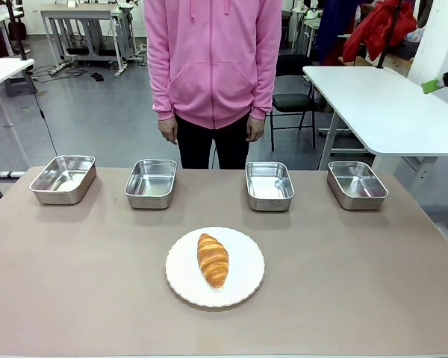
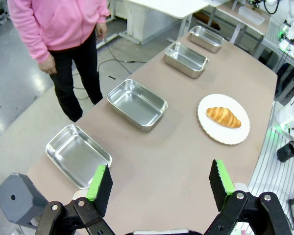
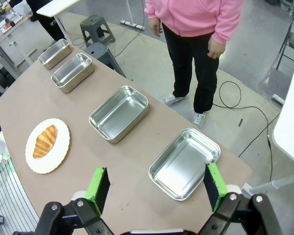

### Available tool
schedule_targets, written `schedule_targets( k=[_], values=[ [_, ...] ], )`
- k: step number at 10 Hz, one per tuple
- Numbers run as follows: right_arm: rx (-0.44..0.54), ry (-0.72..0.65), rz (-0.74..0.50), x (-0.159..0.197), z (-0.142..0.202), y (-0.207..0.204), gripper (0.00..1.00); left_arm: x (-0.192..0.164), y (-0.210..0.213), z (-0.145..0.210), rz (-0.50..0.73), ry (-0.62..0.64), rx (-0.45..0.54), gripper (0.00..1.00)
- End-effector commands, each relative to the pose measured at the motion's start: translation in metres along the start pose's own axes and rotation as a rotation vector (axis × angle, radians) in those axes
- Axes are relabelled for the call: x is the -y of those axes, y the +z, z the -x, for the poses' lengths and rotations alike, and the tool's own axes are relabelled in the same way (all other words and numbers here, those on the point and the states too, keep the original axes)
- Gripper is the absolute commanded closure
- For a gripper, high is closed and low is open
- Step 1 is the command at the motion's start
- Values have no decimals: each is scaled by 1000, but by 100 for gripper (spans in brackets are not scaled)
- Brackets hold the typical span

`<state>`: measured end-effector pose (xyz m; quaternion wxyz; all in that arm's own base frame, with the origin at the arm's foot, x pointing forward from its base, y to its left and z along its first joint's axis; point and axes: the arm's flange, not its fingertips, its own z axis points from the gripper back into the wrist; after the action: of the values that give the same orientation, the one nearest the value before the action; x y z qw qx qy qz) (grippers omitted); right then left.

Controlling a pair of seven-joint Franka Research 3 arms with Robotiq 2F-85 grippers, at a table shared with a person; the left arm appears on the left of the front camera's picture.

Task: Place the bread in the container.
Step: Place the Butter Roll into the Airtight Container indicated by the human.

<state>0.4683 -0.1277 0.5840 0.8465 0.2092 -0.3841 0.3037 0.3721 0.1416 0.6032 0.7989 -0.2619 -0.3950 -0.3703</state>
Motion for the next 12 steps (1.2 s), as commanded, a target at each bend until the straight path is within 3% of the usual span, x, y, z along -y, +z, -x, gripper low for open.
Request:
schedule_targets(
  k=[1,12],
  values=[
    [9,3,-3,-1,-1,0,0,0,2,0,9,-1,6,0],
    [9,3,-3,-1,-1,0,0,0,2,0,9,-1,6,0]
  ],
)
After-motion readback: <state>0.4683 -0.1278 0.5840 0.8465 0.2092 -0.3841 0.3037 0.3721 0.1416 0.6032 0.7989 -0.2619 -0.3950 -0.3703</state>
